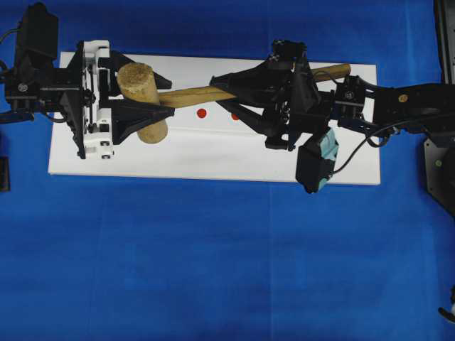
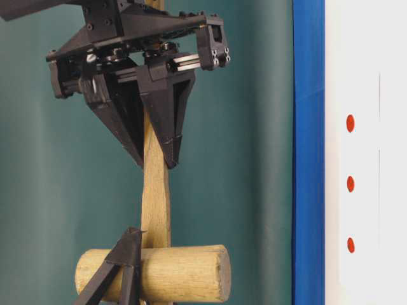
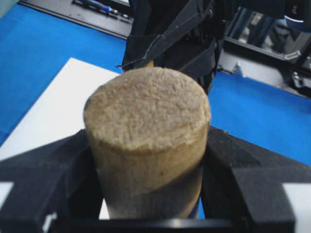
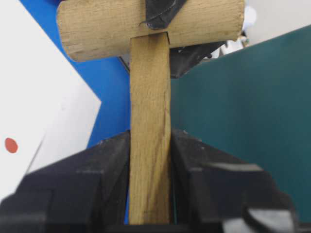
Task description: Hit the mark with a hammer.
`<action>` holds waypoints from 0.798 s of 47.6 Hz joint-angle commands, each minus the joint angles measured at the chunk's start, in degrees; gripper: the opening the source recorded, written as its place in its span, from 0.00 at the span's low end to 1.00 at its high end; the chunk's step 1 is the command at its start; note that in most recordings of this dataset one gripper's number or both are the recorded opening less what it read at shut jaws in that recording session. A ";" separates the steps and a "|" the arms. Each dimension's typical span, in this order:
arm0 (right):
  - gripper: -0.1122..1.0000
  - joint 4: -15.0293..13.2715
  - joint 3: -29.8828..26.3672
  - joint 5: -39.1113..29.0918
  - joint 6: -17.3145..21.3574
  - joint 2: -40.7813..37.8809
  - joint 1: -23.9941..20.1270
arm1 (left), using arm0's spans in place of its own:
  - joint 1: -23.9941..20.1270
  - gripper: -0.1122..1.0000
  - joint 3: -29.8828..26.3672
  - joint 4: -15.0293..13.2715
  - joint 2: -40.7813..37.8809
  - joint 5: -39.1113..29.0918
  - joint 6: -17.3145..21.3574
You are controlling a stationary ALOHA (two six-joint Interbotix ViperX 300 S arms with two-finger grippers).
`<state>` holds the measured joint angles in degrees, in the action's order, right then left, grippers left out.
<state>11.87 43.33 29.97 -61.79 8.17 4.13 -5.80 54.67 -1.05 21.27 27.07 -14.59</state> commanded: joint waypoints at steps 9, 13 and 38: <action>0.19 0.79 -3.34 -3.78 0.79 1.67 0.00 | -0.18 0.50 -0.97 0.09 0.62 0.26 0.44; 0.23 1.67 -3.25 -4.75 0.79 1.67 0.09 | -0.18 0.50 -0.97 0.09 0.62 0.26 0.53; 0.98 11.43 -2.37 -8.70 0.97 4.66 -0.53 | -0.18 0.50 -0.88 0.18 0.70 -0.18 2.90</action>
<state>21.62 41.66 21.71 -61.00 11.07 3.69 -5.80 54.67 -0.97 21.18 26.72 -12.39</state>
